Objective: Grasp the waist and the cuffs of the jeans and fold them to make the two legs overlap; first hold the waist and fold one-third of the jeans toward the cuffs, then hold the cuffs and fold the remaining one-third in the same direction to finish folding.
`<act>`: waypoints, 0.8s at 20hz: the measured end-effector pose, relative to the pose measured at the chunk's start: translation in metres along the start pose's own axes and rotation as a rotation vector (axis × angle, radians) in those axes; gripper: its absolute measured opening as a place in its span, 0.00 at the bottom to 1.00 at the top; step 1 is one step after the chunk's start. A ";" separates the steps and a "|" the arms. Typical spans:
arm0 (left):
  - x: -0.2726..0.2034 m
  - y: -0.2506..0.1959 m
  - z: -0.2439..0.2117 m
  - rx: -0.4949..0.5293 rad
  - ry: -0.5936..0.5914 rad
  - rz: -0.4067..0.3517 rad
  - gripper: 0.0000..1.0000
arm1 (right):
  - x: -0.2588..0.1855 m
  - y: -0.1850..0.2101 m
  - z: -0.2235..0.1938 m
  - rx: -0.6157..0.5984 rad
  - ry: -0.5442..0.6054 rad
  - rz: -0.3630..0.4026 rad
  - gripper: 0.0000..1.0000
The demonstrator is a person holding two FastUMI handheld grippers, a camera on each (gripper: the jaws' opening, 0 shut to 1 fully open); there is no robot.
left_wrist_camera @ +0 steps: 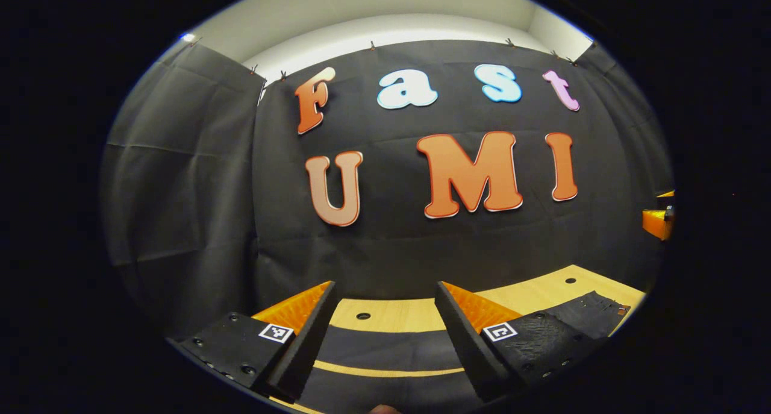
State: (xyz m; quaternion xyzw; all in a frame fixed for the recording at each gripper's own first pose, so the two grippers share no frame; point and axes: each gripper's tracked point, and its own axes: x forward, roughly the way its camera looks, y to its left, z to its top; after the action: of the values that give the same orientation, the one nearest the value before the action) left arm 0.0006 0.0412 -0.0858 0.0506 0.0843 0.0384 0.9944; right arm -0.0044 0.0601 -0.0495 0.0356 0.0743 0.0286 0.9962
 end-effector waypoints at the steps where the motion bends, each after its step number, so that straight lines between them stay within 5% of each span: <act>1: 0.002 0.011 -0.008 -0.004 0.028 0.013 0.98 | 0.002 -0.003 -0.006 0.000 0.019 -0.011 0.97; 7: 0.009 0.083 -0.099 -0.096 0.289 0.070 0.98 | 0.018 -0.018 -0.067 0.057 0.225 -0.049 0.97; 12: 0.004 0.141 -0.168 -0.067 0.474 0.114 0.99 | 0.015 -0.039 -0.134 0.082 0.440 -0.117 0.97; 16: 0.000 0.156 -0.222 -0.112 0.637 0.081 0.99 | 0.012 -0.042 -0.180 0.127 0.581 -0.157 0.97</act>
State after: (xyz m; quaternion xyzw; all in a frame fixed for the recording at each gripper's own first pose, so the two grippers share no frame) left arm -0.0475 0.2164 -0.2866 -0.0153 0.3871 0.0963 0.9169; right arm -0.0175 0.0306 -0.2325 0.0822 0.3602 -0.0439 0.9282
